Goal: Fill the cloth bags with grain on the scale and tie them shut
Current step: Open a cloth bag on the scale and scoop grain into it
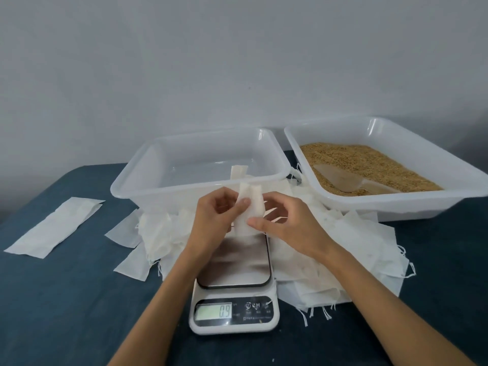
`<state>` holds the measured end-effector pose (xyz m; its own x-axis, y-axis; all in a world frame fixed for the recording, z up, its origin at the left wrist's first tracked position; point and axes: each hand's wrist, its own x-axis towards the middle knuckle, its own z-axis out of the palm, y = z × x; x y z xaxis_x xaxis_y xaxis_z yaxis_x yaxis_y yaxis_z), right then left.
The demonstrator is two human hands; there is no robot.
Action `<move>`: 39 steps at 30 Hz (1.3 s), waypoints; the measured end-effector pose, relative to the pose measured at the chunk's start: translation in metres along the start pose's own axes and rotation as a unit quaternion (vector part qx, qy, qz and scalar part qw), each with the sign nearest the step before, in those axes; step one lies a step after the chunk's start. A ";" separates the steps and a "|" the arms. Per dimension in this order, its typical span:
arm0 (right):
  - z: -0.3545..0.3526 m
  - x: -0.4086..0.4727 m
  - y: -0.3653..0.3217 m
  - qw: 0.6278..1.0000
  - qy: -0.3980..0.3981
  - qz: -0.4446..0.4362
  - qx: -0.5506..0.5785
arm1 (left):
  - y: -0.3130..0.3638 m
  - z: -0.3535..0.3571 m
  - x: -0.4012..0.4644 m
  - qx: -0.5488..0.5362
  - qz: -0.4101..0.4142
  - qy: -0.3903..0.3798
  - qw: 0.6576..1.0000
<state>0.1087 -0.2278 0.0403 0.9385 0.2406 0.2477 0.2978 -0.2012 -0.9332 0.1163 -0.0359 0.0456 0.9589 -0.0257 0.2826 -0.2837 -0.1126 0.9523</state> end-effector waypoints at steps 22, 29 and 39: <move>-0.011 0.001 -0.008 0.986 -0.002 0.027 0.167 | 0.000 -0.002 0.000 -0.147 -0.034 0.031 0.988; -0.011 0.002 -0.009 0.976 0.083 0.028 0.202 | -0.005 0.006 -0.001 -0.100 -0.022 0.055 0.993; -0.014 0.002 -0.013 0.958 0.065 0.011 0.280 | -0.008 0.023 0.001 -0.085 0.009 0.153 0.985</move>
<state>0.1095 -0.2377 0.0568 0.9684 0.1141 0.2220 0.1708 0.3454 -0.9228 0.1193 -0.0575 0.0356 0.9144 0.2765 0.2956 -0.3219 0.0538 0.9452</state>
